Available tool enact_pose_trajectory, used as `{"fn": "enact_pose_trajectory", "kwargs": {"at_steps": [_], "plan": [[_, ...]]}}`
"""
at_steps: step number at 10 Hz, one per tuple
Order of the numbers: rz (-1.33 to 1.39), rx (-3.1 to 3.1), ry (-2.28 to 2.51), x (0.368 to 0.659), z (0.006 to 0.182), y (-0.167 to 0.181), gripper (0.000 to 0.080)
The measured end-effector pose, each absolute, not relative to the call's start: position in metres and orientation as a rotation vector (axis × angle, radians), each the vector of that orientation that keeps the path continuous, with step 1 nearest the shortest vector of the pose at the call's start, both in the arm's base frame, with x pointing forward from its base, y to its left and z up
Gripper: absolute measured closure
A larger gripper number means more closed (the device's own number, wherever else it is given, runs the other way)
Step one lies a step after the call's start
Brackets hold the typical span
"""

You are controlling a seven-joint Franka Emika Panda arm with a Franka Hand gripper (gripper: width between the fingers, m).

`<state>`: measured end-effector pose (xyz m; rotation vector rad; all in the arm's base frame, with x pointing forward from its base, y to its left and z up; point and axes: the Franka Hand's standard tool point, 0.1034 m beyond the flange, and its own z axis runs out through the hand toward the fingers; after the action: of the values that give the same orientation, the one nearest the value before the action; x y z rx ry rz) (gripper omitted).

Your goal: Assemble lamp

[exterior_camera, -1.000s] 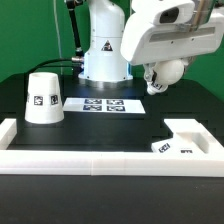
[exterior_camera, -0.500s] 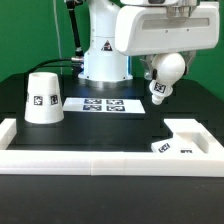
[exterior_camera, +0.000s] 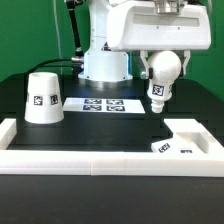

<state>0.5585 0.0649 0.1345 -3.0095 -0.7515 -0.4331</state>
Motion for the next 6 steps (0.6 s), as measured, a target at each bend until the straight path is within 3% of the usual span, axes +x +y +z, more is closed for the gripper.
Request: {"fn": "enact_pose_trajectory", "kwargs": {"at_steps": [2,6], "plan": [[-0.472,-3.003,-0.764,0.568,0.145,0.070,0.0223],[-0.482,-2.994,-0.809,0.575,0.145,0.070,0.0223]]}}
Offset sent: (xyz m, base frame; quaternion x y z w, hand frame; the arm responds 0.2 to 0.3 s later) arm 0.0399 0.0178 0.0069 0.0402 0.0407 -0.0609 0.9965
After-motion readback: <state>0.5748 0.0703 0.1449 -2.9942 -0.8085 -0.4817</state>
